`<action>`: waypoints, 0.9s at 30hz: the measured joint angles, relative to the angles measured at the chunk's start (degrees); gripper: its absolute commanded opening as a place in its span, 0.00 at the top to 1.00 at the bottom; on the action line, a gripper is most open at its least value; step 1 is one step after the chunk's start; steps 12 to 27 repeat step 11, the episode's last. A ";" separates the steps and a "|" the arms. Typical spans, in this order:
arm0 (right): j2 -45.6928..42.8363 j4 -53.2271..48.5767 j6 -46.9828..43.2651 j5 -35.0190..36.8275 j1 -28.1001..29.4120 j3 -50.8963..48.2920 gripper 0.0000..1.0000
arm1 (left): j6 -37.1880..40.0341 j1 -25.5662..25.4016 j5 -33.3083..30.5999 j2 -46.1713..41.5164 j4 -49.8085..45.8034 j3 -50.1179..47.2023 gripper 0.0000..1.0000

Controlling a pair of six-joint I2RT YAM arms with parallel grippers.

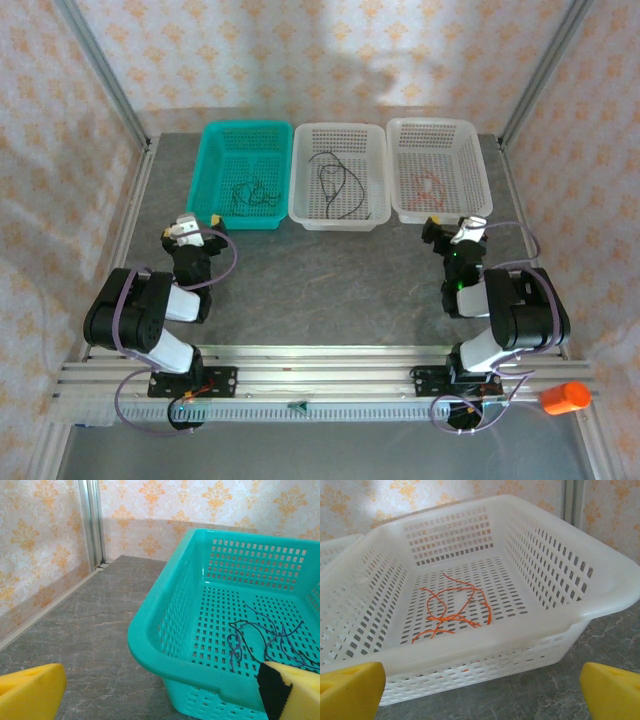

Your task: Untangle the cables

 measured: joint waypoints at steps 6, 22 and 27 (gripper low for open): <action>0.00 -0.04 -0.57 -0.33 0.00 0.02 0.00 | 0.09 0.00 0.94 0.00 -0.31 0.17 0.00; 0.00 -0.22 -0.61 -0.33 0.00 0.02 0.00 | 0.20 0.07 2.36 0.00 -0.35 0.66 0.00; 0.00 -0.22 -0.61 -0.33 0.00 0.02 0.00 | 0.20 0.07 2.36 0.00 -0.35 0.66 0.00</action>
